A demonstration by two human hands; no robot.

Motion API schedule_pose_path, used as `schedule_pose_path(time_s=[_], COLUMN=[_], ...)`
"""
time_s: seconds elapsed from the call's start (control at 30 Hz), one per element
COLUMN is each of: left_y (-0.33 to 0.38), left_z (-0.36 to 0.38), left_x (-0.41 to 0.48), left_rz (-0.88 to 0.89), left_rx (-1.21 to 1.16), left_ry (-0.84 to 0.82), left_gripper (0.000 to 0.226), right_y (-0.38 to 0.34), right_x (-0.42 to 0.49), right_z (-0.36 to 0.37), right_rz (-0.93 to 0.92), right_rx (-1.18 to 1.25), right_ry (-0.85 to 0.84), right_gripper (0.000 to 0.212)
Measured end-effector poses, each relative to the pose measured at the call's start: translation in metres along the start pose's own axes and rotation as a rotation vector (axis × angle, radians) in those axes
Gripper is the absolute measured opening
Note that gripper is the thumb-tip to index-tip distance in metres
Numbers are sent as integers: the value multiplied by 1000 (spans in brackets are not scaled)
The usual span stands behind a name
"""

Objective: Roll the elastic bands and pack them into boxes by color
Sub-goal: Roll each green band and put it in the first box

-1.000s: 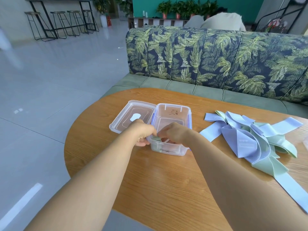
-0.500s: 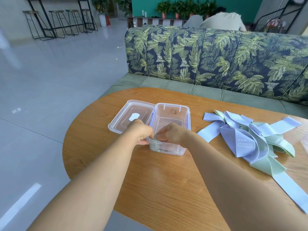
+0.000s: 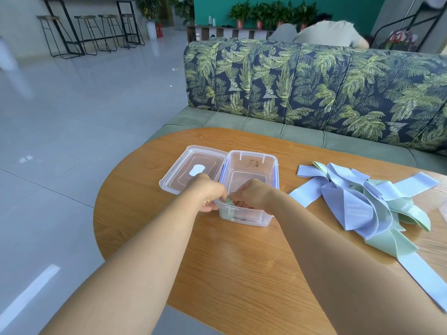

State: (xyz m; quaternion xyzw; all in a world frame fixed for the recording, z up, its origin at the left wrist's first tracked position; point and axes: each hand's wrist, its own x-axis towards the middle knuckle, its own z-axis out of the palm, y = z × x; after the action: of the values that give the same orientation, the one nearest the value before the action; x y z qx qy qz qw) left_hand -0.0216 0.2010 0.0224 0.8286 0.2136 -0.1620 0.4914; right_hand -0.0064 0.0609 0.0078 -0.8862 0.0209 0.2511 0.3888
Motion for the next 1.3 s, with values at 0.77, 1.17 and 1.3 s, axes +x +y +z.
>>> schedule_pose_path(time_s=[0.77,1.17,1.3], left_y=[20,48,46], left_z=[-11,81,131], left_x=[-14,-74,-87], left_rz=[222,648,678], left_rx=[147,26,63], left_ry=[219,7,-128], left_gripper=[20,9,16], right_y=[0,148,207], right_x=[-6,-109,-141], right_z=[-27,-130,-152], right_rz=[-204,-86,19], right_rx=[147,358,400], right_ry=[300,898,952], right_gripper=[35,27,22])
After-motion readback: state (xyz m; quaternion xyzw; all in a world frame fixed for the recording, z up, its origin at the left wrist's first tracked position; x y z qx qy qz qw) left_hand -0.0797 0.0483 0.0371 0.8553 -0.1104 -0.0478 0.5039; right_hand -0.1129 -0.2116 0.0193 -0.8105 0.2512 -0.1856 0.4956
